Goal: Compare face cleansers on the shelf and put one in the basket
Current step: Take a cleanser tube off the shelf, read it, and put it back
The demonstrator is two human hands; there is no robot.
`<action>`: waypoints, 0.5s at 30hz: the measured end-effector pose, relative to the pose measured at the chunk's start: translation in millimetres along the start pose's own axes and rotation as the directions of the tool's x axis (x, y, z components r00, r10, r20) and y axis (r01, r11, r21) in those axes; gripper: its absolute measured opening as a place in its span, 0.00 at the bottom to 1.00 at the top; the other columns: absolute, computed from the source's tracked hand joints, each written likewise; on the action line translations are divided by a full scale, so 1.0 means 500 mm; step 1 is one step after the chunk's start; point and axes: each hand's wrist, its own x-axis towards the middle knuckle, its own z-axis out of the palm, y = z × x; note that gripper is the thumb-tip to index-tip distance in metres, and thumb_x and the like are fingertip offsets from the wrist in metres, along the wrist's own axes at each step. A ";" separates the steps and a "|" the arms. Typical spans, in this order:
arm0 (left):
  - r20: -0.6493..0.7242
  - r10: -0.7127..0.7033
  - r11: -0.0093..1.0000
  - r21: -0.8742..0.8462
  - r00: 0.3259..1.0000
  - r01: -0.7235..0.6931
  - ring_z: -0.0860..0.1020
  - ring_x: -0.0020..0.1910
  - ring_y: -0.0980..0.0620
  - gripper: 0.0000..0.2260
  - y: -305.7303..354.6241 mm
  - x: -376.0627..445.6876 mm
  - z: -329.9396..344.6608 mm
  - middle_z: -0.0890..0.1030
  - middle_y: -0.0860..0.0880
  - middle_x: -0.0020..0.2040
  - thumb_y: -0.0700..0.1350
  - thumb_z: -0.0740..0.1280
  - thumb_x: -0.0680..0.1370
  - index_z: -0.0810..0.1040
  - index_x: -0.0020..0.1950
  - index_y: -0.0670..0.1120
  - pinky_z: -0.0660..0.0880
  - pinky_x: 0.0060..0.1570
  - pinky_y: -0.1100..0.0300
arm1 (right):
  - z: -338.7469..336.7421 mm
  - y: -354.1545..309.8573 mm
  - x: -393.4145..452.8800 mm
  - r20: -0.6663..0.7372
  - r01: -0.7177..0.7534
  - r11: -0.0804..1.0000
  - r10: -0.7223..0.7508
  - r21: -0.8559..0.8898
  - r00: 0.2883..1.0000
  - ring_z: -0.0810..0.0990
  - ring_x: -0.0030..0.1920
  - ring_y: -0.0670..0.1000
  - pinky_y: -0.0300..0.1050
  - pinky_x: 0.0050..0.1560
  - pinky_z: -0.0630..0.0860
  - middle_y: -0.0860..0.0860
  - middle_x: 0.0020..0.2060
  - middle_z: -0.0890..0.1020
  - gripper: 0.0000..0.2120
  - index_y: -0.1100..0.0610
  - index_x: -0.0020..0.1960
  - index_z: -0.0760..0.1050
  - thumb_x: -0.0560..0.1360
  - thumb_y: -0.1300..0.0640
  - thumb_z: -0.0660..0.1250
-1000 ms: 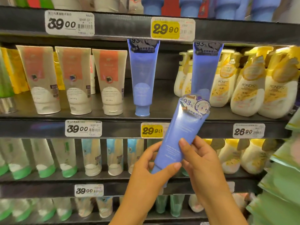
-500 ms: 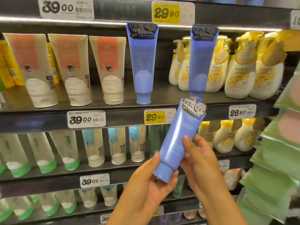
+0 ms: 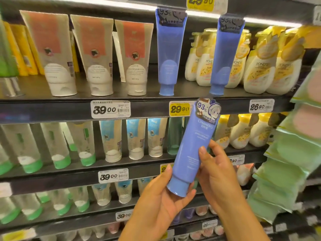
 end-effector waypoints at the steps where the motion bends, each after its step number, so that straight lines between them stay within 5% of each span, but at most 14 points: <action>1: 0.010 -0.010 1.000 0.007 1.000 0.010 0.82 0.40 0.41 0.18 0.001 -0.006 -0.004 0.82 0.35 0.51 0.46 0.67 0.68 0.82 0.51 0.36 0.81 0.37 0.50 | 0.003 0.002 -0.004 -0.009 -0.007 1.000 0.007 0.014 1.000 0.85 0.42 0.50 0.42 0.37 0.80 0.52 0.43 0.85 0.19 0.58 0.59 0.70 0.69 0.56 0.64; 5: 0.040 -0.018 1.000 0.014 0.999 0.017 0.82 0.41 0.40 0.17 0.001 -0.021 -0.010 0.82 0.33 0.50 0.46 0.67 0.68 0.83 0.47 0.35 0.82 0.41 0.49 | 0.011 0.006 -0.017 -0.021 -0.025 1.000 0.025 0.006 0.999 0.85 0.41 0.50 0.42 0.36 0.80 0.52 0.43 0.85 0.20 0.58 0.60 0.71 0.69 0.55 0.65; 8: 0.039 0.009 0.999 0.034 0.999 -0.010 0.82 0.37 0.41 0.19 0.000 -0.028 -0.013 0.81 0.32 0.47 0.46 0.67 0.68 0.82 0.49 0.33 0.81 0.35 0.52 | 0.016 0.008 -0.023 -0.019 -0.021 0.999 0.021 -0.030 1.000 0.85 0.41 0.51 0.43 0.37 0.80 0.53 0.44 0.85 0.20 0.58 0.60 0.71 0.69 0.55 0.65; 15: -0.033 0.103 0.992 0.083 0.994 -0.100 0.82 0.35 0.45 0.18 0.004 -0.049 -0.022 0.83 0.37 0.43 0.42 0.68 0.65 0.79 0.52 0.36 0.81 0.32 0.53 | 0.018 0.002 -0.038 0.032 -0.027 0.975 0.035 -0.220 0.999 0.83 0.52 0.51 0.40 0.45 0.80 0.51 0.51 0.84 0.16 0.52 0.56 0.78 0.69 0.51 0.66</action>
